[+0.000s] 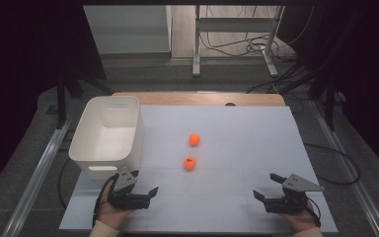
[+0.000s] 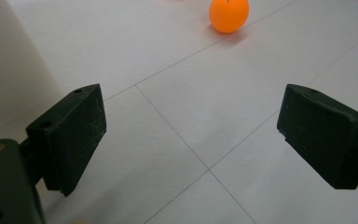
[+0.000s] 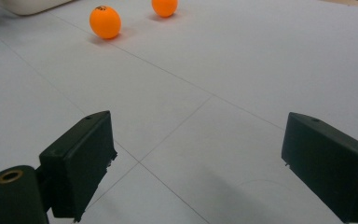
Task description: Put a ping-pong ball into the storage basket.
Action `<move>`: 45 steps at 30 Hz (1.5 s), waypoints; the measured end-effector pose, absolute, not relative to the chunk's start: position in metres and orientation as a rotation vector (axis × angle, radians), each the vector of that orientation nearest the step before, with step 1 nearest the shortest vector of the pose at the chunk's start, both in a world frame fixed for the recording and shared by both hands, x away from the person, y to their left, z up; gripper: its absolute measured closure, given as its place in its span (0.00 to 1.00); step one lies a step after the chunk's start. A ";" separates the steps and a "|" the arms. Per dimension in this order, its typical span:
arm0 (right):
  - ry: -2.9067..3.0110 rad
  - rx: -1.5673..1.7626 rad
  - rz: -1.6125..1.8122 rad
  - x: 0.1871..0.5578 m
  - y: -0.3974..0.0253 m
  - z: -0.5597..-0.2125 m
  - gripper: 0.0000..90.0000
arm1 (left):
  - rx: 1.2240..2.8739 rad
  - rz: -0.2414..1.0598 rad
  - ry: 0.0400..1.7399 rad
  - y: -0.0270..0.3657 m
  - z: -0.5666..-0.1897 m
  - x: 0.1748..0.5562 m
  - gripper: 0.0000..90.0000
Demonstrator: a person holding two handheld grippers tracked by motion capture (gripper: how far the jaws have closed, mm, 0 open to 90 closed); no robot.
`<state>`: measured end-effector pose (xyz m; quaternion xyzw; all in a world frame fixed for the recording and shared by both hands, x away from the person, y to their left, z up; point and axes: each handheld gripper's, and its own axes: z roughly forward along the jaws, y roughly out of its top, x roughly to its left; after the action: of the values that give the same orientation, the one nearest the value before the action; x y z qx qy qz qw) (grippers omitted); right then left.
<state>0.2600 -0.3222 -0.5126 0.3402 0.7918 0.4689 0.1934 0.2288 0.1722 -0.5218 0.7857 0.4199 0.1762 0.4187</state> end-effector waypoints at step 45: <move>2.276 0.921 1.326 0.267 -0.320 -0.515 0.12 | 1.957 0.442 1.042 0.158 -0.508 0.231 0.10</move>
<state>0.2674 -0.3202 -0.5148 0.3249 0.8032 0.4677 0.1746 0.2314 0.1580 -0.5081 0.7829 0.4170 0.1769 0.4265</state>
